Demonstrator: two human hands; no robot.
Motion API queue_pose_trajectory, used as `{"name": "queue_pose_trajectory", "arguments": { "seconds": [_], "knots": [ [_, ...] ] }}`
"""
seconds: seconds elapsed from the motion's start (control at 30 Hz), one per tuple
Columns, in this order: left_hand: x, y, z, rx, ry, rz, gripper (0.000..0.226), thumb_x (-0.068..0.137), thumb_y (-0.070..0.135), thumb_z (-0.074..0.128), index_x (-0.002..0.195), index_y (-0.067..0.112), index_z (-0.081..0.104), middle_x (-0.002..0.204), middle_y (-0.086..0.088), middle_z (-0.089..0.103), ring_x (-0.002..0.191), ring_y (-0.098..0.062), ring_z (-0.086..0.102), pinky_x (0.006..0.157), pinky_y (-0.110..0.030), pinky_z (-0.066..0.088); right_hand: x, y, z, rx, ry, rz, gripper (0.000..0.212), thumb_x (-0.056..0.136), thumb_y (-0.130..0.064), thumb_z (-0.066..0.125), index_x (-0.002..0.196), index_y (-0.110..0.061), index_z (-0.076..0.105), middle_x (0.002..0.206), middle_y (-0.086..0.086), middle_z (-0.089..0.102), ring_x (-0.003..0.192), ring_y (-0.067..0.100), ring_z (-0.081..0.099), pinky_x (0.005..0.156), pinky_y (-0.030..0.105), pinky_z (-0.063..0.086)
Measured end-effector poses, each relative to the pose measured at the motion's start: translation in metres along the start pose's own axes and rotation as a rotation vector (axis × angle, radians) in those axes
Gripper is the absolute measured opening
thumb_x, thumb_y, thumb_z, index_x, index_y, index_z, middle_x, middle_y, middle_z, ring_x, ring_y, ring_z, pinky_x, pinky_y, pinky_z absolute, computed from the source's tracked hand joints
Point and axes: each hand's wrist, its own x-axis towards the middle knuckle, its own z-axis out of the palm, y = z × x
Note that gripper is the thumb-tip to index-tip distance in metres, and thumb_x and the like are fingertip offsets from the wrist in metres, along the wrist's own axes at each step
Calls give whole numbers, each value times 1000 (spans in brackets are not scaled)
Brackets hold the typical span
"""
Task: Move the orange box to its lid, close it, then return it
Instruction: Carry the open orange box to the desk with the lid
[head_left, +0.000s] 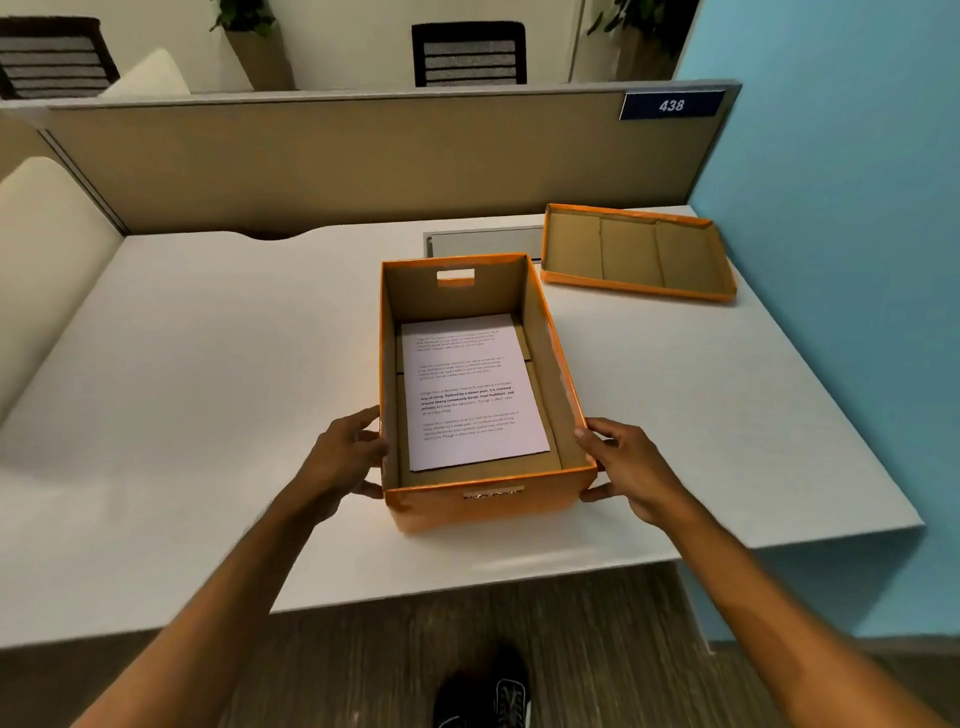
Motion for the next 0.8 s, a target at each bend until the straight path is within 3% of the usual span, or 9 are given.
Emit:
{"name": "queue_pose_trajectory", "arguments": {
  "seconds": [0.37,0.57,0.67,0.8],
  "knots": [
    [-3,-11,-2,83,19,23,59,96,14,56,151,21,35,125,-14,65,101,-30,67,63,-38,62,-11,3,11,-64,81,2,44,96,-40,54,138,-24,53,135,9,55,123,35,53,71,55,61],
    [-4,-14,-2,266,138,103,61,93,25,62,148,18,38,140,-16,56,104,-30,64,84,-45,58,-16,2,15,-153,133,-30,49,95,-48,51,138,-23,53,132,8,58,118,32,57,82,52,59],
    [-5,-9,-5,400,187,173,65,93,33,62,149,17,35,145,-15,53,123,-34,57,98,-47,49,-17,2,14,-266,184,-96,48,96,-51,47,130,-20,59,121,7,65,108,25,61,90,44,55],
    [-8,8,-3,478,236,289,66,93,34,62,150,14,34,151,-14,45,134,-33,47,106,-48,42,-15,0,12,-346,229,-150,43,98,-48,46,121,-17,64,114,4,69,96,18,62,78,28,46]
  ]
}}
